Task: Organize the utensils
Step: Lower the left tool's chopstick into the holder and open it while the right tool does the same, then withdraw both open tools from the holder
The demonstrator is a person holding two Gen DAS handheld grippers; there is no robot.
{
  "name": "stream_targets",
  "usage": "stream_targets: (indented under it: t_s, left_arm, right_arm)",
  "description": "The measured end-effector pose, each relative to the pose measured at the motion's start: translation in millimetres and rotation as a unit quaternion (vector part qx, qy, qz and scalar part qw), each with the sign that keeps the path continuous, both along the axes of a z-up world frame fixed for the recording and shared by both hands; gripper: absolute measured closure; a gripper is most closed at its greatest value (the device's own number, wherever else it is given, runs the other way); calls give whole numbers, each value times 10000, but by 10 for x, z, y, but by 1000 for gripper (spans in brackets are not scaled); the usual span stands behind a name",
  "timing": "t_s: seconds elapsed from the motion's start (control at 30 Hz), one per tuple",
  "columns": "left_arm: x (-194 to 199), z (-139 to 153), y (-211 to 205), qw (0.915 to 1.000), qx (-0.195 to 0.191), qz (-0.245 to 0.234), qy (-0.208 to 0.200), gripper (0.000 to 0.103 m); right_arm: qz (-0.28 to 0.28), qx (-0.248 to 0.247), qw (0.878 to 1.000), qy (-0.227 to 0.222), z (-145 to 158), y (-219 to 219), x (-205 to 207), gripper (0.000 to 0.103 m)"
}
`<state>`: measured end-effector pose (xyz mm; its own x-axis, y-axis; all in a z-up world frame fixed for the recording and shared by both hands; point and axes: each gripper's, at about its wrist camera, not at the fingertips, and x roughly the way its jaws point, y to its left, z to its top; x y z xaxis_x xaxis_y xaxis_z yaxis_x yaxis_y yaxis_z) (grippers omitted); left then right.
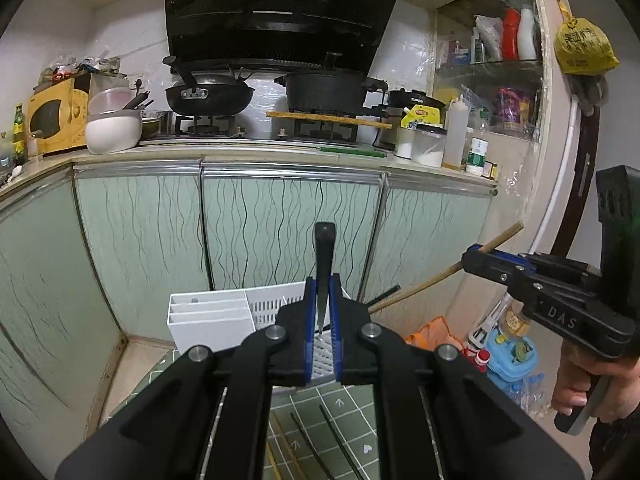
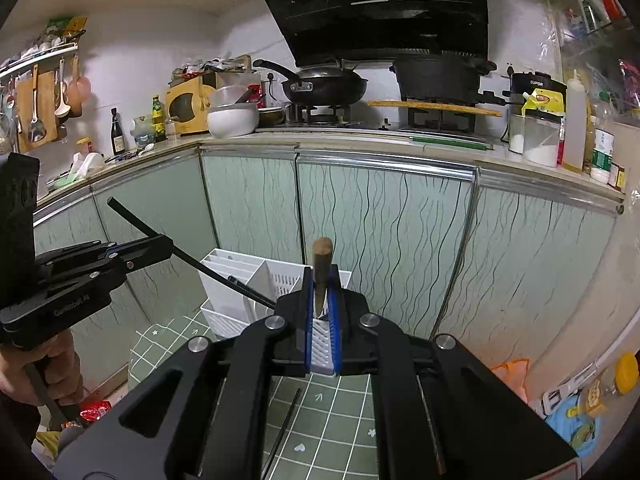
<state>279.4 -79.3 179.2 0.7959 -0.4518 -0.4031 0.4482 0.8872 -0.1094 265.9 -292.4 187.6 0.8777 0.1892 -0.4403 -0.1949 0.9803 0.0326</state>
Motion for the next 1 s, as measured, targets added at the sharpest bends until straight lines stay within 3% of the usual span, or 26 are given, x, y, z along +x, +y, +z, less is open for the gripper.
stream_targets:
  t_s: [0.3,0.8,0.83,0.87,0.9,0.93,1.0]
  left_arm:
    - [297,-99,-175,9997,227,-16,-53,97]
    - [766,-571,-240,9986,420,-120,311,96]
    - [794,-595,-239,9984,468,-62,316,93]
    - [810,-619,-214,9983,484,11,312,66]
    - [810,-630,-189,9984,477,68,305,45]
    - [781,-629,-134,9986,436,240,193,11]
    - [719,-610,-52,9990,325,302,47,8]
  right_arm:
    - [7,-16,9998,207,-107,-19,384,96]
    - [210,-83,9978,620,-484,-1,832,96]
    - [187,-139,9978,628,-502,-3,853,90]
    - [164,-132,9976,667,-527,-25,878,81]
    - [135,-75,9976,671,-537,-48,885,54]
    - [51,-24,9979,641,-543,-81,876,28]
    - [11,11,9985,553,-546,-126,828,26]
